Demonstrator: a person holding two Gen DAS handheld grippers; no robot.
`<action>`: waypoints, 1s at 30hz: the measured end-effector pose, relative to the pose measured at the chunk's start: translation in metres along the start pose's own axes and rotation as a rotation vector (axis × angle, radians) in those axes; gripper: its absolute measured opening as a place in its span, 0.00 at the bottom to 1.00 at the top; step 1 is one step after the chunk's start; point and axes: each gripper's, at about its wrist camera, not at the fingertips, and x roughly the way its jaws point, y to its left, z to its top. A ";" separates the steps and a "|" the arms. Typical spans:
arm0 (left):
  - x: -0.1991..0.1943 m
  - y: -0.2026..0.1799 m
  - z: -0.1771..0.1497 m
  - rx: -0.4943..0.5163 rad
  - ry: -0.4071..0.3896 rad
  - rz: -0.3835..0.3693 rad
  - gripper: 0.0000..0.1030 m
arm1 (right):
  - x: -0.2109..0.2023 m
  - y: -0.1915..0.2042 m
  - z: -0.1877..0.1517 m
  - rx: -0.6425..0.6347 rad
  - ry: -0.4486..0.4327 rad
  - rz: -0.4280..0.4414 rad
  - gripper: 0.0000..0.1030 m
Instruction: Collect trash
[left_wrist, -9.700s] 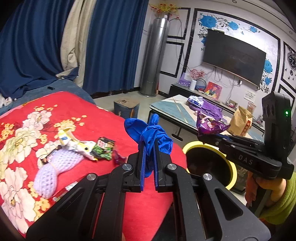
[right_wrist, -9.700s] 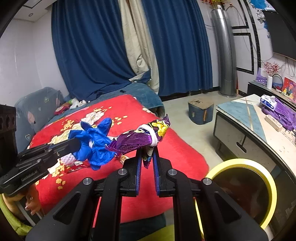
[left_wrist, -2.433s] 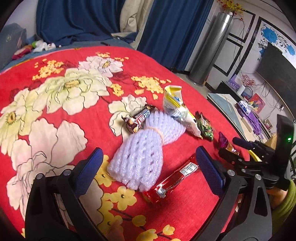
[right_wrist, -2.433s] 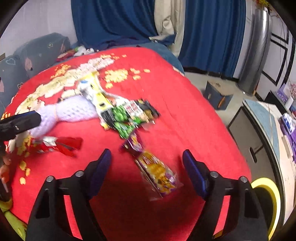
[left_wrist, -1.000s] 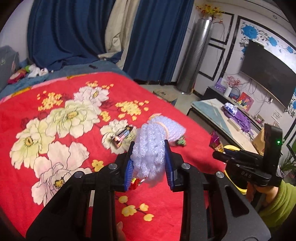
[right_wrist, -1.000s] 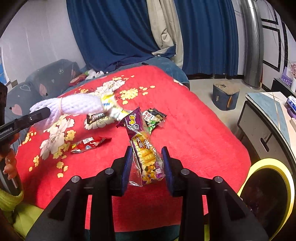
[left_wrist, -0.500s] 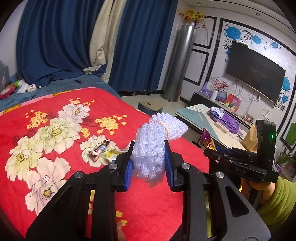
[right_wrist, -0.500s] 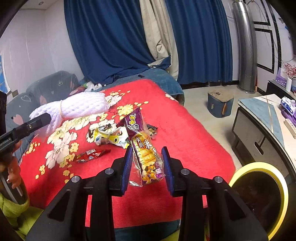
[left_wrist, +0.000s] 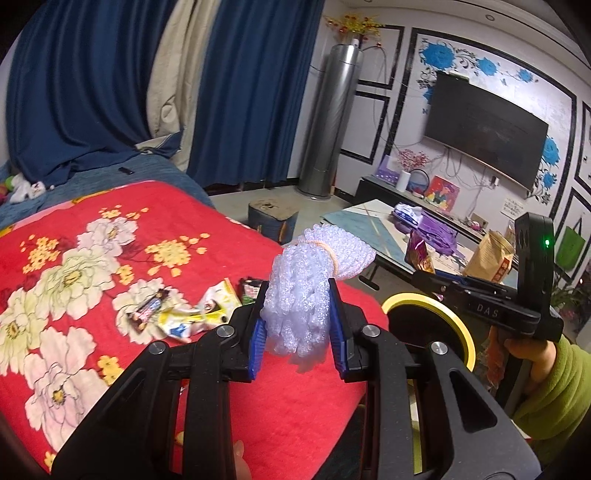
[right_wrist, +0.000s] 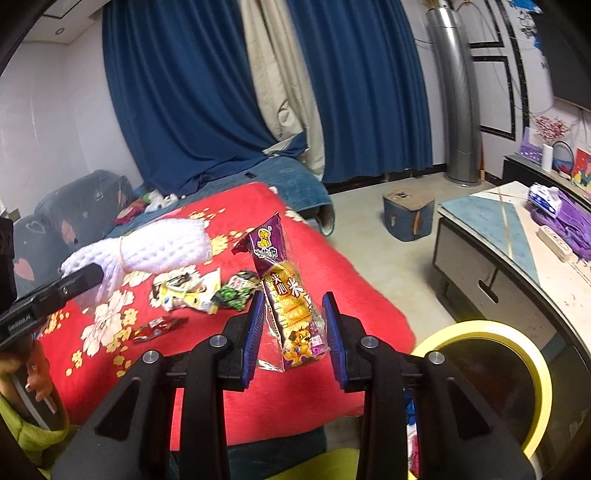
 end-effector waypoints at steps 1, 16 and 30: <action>0.002 -0.003 0.000 0.007 0.002 -0.007 0.22 | -0.002 -0.003 -0.001 0.004 -0.003 -0.005 0.30; 0.030 -0.047 -0.008 0.092 0.045 -0.088 0.22 | -0.026 -0.054 -0.007 0.088 -0.040 -0.093 0.30; 0.059 -0.097 -0.023 0.182 0.099 -0.165 0.22 | -0.044 -0.093 -0.016 0.140 -0.078 -0.183 0.30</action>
